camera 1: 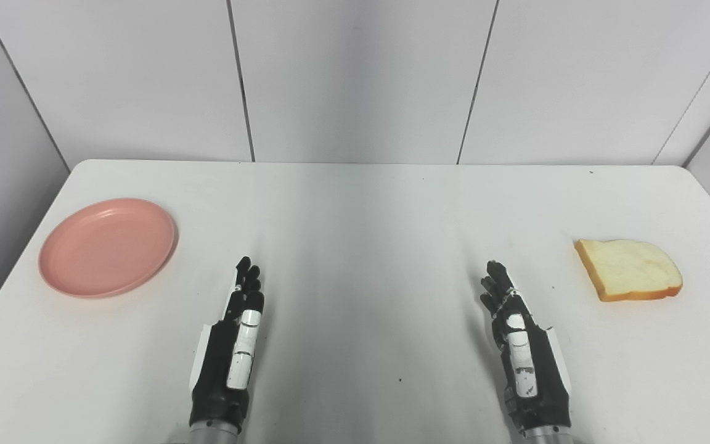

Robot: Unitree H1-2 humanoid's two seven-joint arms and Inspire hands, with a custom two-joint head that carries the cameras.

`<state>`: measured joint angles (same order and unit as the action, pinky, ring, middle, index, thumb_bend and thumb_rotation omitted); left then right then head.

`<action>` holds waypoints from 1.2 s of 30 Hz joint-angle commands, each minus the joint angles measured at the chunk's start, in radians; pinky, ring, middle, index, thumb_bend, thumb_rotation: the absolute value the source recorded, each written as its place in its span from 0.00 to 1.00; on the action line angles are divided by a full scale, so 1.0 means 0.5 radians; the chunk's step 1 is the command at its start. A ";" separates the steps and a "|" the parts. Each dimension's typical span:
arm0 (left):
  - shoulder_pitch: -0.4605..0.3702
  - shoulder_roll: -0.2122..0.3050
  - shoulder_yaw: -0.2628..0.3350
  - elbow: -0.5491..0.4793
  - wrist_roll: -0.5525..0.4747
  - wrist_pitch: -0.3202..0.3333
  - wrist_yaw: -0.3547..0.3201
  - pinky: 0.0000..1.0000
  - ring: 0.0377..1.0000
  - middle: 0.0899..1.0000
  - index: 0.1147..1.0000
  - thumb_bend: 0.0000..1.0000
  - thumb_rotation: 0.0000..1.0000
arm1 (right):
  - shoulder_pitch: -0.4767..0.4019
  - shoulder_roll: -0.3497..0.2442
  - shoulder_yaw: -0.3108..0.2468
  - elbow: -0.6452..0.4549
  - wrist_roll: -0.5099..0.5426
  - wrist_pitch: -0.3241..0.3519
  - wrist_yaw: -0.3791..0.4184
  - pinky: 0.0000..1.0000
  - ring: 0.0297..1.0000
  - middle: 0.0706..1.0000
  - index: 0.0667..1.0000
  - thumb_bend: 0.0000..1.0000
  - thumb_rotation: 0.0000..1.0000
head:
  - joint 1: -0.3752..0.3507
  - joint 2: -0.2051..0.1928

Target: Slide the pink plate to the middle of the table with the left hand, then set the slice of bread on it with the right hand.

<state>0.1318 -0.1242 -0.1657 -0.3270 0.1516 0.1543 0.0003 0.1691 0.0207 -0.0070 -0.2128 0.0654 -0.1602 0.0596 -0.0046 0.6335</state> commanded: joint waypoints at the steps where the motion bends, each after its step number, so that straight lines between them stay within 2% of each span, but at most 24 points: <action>1: 0.008 0.008 -0.019 -0.038 -0.009 -0.073 -0.006 1.00 1.00 1.00 1.00 0.64 0.98 | 0.122 -0.048 0.004 0.016 0.003 -0.045 0.023 0.97 0.97 0.96 0.92 0.82 0.97 | 0.001 0.000; 26: 0.004 0.004 -0.023 -0.030 -0.019 -0.077 -0.008 1.00 1.00 1.00 1.00 0.62 0.97 | 0.122 -0.039 -0.006 0.016 0.013 -0.016 0.014 0.97 0.96 0.96 0.91 0.82 0.96 | 0.011 -0.005; 32: 0.005 -0.006 -0.034 -0.010 -0.009 -0.074 -0.001 1.00 1.00 1.00 0.99 0.64 0.96 | 0.119 -0.047 -0.018 0.044 0.034 -0.037 0.020 0.98 0.96 0.96 0.91 0.82 0.96 | 0.065 -0.042; 36: 0.011 -0.029 -0.055 0.024 0.015 -0.075 0.026 1.00 1.00 1.00 0.99 0.64 0.96 | 0.115 -0.066 -0.036 0.084 0.065 -0.068 0.037 0.98 0.97 0.96 0.91 0.83 0.96 | 0.142 -0.096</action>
<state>0.1323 -0.1281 -0.1852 -0.3020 0.1525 0.1544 0.0023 0.1682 0.0197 -0.0168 -0.2060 0.0871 -0.1598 0.0659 0.0658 0.5846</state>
